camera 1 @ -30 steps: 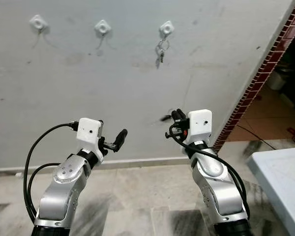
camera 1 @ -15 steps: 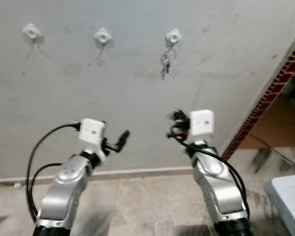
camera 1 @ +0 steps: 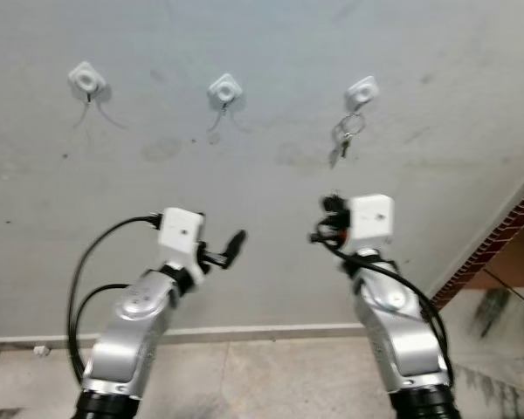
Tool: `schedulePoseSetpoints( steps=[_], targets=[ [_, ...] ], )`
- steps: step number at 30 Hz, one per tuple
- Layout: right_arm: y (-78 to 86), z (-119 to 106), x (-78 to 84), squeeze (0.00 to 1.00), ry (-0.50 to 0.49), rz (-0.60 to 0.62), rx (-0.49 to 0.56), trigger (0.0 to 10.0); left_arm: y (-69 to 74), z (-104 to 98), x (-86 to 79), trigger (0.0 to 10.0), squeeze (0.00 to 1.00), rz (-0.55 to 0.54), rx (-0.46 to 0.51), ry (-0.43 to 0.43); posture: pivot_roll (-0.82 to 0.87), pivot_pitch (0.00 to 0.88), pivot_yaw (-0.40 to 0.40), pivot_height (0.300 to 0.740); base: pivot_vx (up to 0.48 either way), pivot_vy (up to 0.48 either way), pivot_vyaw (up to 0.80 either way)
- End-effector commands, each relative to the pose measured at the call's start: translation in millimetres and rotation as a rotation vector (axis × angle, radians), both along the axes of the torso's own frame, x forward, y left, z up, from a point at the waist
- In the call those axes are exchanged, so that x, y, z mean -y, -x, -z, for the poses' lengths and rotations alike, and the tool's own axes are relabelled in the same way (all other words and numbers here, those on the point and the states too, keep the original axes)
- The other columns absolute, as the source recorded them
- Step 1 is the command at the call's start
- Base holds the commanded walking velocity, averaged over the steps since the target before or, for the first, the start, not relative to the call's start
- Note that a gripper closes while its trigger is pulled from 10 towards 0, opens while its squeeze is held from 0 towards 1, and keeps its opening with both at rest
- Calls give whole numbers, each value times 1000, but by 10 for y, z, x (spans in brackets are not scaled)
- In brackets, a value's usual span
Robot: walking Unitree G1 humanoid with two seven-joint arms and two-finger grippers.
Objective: Hang keys on a hook
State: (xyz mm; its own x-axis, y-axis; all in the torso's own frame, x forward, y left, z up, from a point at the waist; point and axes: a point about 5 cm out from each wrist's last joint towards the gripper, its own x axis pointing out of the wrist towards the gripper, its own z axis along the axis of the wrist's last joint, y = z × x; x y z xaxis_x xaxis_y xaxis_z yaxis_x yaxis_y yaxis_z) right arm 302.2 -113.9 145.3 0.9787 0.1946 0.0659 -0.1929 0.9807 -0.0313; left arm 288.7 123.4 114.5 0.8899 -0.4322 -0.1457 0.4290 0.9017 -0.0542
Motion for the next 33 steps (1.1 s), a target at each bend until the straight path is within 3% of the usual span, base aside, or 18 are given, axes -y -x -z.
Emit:
schedulePoseSetpoints(
  steps=[1, 7, 13, 22, 29, 33],
  targets=[
    [-4, 37, 102, 0, 9, 38, -7, 10000, -13, -6, 96, 10000, 0, 41, 12, -6, 132, 0, -37, 740, 0, 0, 0],
    [-18, 63, 142, 0, -4, 72, -3, 10000, -104, 1, 53, 10000, 0, 40, 17, -5, 147, 0, -31, 740, 0, 0, 0],
    [-33, 28, 62, 0, -17, 54, 16, 10000, -227, -148, -20, 10000, 0, -14, 87, 5, 141, 0, -40, 740, 0, 0, 0],
    [-1, -103, -26, 0, 29, -36, 72, 10000, -150, -185, -48, 10000, 0, -121, 169, 27, 124, 0, -87, 740, 0, 0, 0],
    [-4, -83, -6, 0, 18, -22, 63, 10000, -105, -165, -53, 10000, 0, -117, 163, 23, 133, 0, -89, 740, 0, 0, 0],
    [9, -66, -101, 0, 4, -38, 59, 10000, -113, -164, -82, 10000, 0, -125, 163, 6, 143, 0, -87, 740, 0, 0, 0]
  ],
)
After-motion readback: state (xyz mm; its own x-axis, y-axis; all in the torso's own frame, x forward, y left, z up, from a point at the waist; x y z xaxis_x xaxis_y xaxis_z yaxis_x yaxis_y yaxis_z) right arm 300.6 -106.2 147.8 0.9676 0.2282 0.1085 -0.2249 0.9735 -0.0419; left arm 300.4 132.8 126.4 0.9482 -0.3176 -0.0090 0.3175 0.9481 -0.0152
